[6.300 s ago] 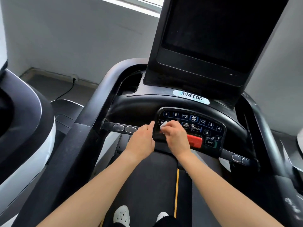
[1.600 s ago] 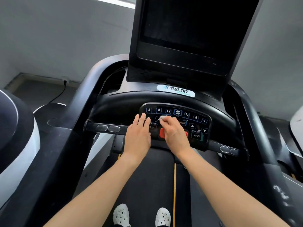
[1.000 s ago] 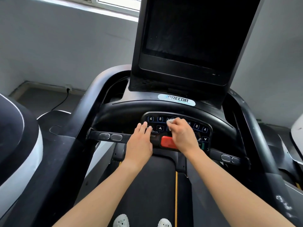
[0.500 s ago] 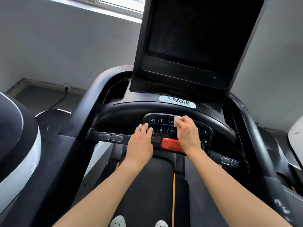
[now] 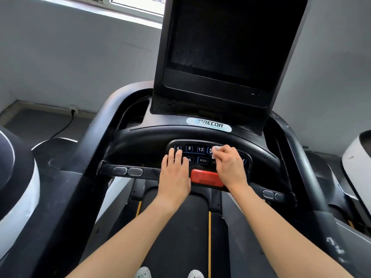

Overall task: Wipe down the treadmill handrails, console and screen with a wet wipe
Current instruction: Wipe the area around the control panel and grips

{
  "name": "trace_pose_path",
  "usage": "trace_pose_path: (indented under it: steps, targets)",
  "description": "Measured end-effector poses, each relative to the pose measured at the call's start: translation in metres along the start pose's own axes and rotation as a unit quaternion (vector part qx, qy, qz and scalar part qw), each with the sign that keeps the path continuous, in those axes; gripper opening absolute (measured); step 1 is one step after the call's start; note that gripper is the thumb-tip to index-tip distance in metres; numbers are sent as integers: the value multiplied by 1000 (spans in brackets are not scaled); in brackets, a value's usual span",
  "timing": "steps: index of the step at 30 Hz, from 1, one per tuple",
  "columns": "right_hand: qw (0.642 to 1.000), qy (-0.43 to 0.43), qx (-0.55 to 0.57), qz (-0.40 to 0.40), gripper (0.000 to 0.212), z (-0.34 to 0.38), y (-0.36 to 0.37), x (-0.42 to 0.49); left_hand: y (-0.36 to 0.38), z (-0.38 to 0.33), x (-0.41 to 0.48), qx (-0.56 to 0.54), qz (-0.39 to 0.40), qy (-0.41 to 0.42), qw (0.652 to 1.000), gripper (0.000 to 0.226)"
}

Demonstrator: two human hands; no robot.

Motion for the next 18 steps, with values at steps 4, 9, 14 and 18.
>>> trace_pose_path:
  steps: [4, 9, 14, 18]
  targets:
    - [987, 160, 15, -23, 13, -44, -9, -25, 5, -14, 6, -20, 10, 38, 999, 51]
    - [995, 93, -1, 25, 9, -8, 5, -11, 10, -20, 9, -14, 20, 50, 998, 53]
    - [998, -17, 11, 51, 7, -13, 1, -2, 14, -21, 11, -2, 24, 42, 999, 56]
    - [987, 159, 29, -18, 10, -74, -15, -25, 17, -23, 12, 18, 48, 39, 998, 59]
Point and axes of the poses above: each hand's wrist, its own x-axis towards the middle knuckle, its own y-axis out of the palm, z = x × y, the point moved 9 cm from there along x, towards the middle knuckle, and after that the axes turned 12 degrees about -x, right-handed, at the moved point
